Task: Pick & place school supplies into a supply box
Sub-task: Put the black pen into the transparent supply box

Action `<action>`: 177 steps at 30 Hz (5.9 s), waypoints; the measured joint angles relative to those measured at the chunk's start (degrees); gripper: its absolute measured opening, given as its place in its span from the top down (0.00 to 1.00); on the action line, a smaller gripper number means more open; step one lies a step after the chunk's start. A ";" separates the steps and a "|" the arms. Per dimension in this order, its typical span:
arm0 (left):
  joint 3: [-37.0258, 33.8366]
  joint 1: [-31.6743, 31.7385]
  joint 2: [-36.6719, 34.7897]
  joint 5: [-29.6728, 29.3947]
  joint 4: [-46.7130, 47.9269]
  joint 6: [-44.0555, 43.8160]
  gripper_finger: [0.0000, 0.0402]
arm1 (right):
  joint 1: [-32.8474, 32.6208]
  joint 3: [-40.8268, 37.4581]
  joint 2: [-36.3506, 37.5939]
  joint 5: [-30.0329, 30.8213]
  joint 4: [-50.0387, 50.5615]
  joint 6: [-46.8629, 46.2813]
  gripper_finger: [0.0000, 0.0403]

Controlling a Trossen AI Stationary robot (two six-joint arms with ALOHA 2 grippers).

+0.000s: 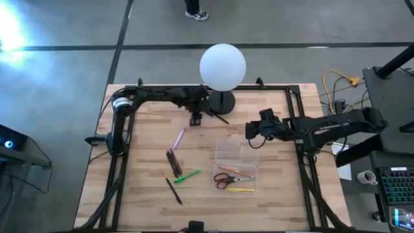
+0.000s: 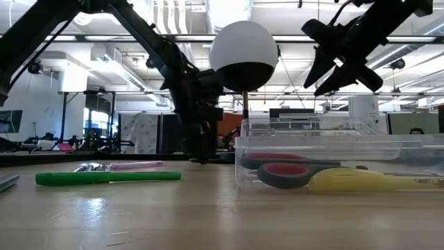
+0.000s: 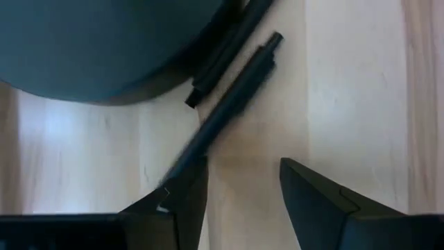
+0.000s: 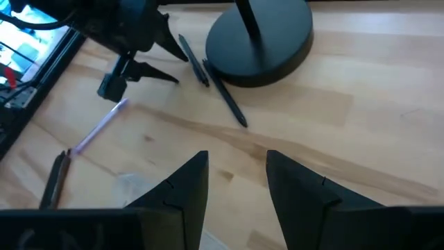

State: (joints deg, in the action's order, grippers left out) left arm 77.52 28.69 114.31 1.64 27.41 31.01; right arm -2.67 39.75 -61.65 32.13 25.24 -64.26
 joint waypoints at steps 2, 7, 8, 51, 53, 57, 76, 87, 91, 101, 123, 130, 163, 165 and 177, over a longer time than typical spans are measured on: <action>1.58 -0.02 -0.23 -0.23 2.35 -0.01 0.59 | 0.49 0.00 -0.09 -0.55 -0.13 0.22 0.66; 3.29 0.51 -1.98 -0.17 1.38 1.71 0.59 | 1.03 0.00 -0.09 -0.99 0.08 1.41 0.66; 3.13 0.86 -1.81 -0.08 0.61 3.32 0.59 | 1.27 0.00 -0.21 -1.02 0.08 1.63 0.66; 1.89 -3.66 0.51 -2.01 11.67 -10.75 0.97 | 1.98 0.00 -0.24 -0.79 1.55 3.45 0.66; 1.57 -3.97 -1.16 0.62 15.03 -14.07 0.98 | 1.98 0.00 -0.24 -0.80 1.56 3.53 0.66; 1.73 -5.18 -6.23 2.24 16.24 -18.07 0.98 | 1.96 0.00 -0.24 -0.79 1.56 5.47 0.66; 2.03 -25.08 -15.62 8.01 0.44 -33.55 0.98 | 1.94 0.00 3.35 5.64 1.57 7.46 0.66; 5.94 -34.72 -4.23 7.24 -11.73 -45.37 0.98 | 1.93 0.00 11.60 6.90 7.17 10.58 0.66; 11.86 -36.32 1.42 7.43 -12.32 -46.15 0.97 | 1.80 0.00 13.27 6.64 10.30 10.51 0.66; 18.96 -36.57 8.80 7.48 -9.03 -47.38 0.97 | 1.78 0.00 14.82 4.76 17.29 10.66 0.66; 26.02 -37.34 6.03 1.10 16.48 -47.21 0.62 | 2.71 -2.25 8.43 -1.04 11.35 21.43 0.66; 18.39 -38.54 -3.86 -6.88 18.62 -54.16 0.63 | 6.31 0.05 -3.63 -6.46 -0.01 29.47 0.66; -35.11 -39.60 -53.94 -12.44 0.01 -88.62 0.63 | 20.17 41.71 -56.92 -22.10 16.72 29.95 0.66; -34.78 -39.60 -53.94 -12.38 0.66 -88.59 0.63 | 20.14 42.25 -57.26 -20.21 16.82 30.63 0.66; -33.51 -39.54 -53.72 -12.25 0.88 -87.06 0.63 | 20.25 42.53 -59.24 -21.43 15.49 34.35 0.66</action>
State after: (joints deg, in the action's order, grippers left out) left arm 44.01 -10.85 60.60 -10.61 28.29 -56.05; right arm 17.58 82.28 -120.89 10.70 40.73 -29.91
